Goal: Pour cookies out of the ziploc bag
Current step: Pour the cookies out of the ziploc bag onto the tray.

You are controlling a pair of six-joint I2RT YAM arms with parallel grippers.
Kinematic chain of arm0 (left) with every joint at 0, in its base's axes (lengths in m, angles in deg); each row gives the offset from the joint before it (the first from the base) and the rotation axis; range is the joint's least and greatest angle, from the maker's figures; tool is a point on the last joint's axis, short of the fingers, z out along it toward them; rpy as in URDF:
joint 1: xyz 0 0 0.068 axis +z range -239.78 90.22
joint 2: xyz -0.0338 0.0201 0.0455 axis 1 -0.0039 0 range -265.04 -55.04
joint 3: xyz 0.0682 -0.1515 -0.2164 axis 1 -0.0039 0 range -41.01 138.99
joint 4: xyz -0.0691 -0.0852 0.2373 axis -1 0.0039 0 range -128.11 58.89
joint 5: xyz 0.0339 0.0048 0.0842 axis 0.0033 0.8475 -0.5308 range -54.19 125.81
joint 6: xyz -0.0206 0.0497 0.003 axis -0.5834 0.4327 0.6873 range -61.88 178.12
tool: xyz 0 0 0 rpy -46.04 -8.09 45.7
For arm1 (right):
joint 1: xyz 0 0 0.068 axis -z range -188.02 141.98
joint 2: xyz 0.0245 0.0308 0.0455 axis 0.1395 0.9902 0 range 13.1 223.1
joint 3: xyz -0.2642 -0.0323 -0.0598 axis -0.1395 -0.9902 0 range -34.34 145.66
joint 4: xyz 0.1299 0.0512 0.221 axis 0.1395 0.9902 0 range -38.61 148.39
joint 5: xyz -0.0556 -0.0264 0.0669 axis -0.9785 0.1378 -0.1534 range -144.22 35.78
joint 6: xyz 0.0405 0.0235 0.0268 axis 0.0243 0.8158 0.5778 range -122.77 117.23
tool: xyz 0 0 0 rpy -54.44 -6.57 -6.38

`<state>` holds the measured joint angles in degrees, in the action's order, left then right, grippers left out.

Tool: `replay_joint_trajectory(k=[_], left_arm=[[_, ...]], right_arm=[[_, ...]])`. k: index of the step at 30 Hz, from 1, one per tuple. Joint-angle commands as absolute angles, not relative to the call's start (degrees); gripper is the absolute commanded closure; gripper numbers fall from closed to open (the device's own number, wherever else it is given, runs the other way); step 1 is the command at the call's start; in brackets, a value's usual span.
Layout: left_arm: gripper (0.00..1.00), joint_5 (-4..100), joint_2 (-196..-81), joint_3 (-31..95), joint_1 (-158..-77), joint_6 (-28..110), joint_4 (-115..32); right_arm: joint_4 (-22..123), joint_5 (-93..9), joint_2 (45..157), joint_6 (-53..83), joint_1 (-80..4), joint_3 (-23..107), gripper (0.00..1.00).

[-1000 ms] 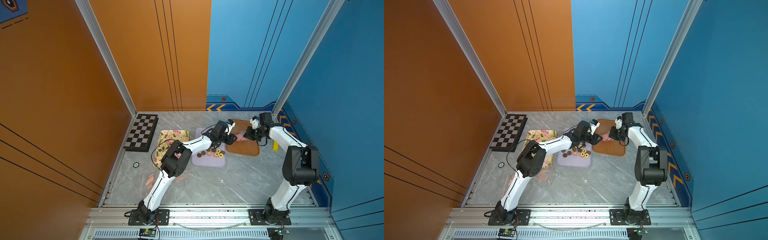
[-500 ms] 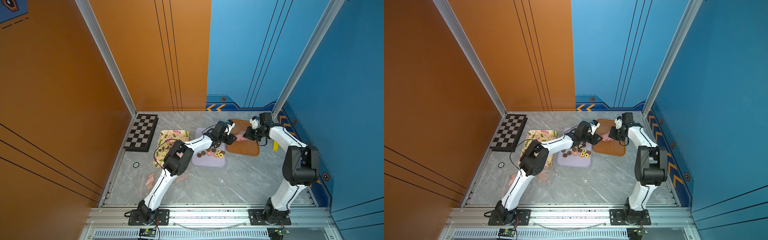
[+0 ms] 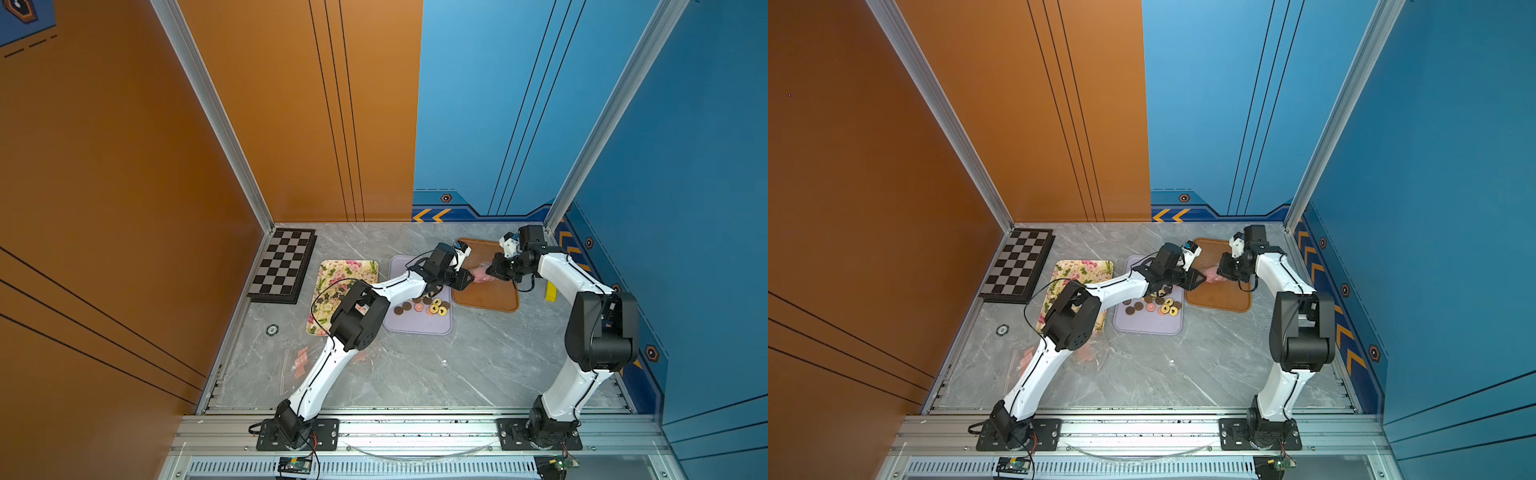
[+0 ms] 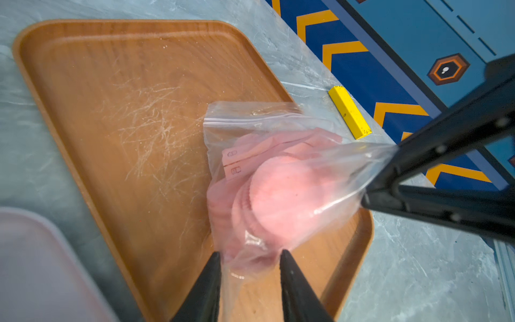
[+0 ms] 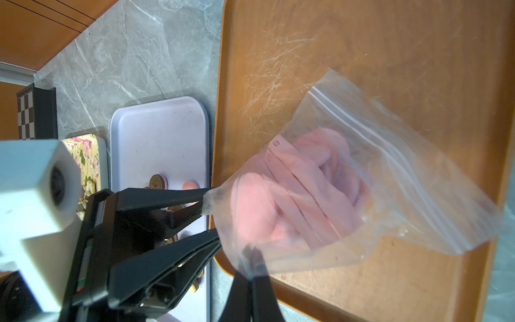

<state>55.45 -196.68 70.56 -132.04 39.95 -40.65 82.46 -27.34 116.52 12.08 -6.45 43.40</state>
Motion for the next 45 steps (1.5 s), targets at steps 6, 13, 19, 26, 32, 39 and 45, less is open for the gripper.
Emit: replay_joint_trajectory(k=[6,13,19,26,32,39,45], left_arm=[[0.98,57.11,-196.58,69.73,-131.32,40.27,-42.93],[1.0,54.61,-192.59,66.1,-132.09,42.53,-44.78],[1.0,50.41,-188.41,65.14,-133.34,44.62,-44.87],[1.0,49.19,-187.08,65.52,-133.71,44.22,-44.78],[1.0,50.02,-187.6,68.68,-133.96,43.79,-43.54],[1.0,49.75,-192.19,81.11,-134.43,44.24,-35.91],[1.0,49.66,-195.37,85.73,-134.43,43.56,-33.12]], right_arm=[[83.03,-26.36,115.26,11.29,-6.26,44.54,1.0],[83.03,-26.53,115.14,11.38,-6.26,44.13,1.0],[82.63,-24.79,114.79,12.97,-5.48,44.21,1.0],[81.45,-21.51,115.14,14.36,-5.04,43.8,1.0],[77.32,-17.59,115.23,19.48,-2.19,42.37,1.0],[74.44,-13.58,115.2,23.7,1.03,42.86,1.0],[73.97,-11.9,117.02,24.29,1.31,43.51,1.0]])
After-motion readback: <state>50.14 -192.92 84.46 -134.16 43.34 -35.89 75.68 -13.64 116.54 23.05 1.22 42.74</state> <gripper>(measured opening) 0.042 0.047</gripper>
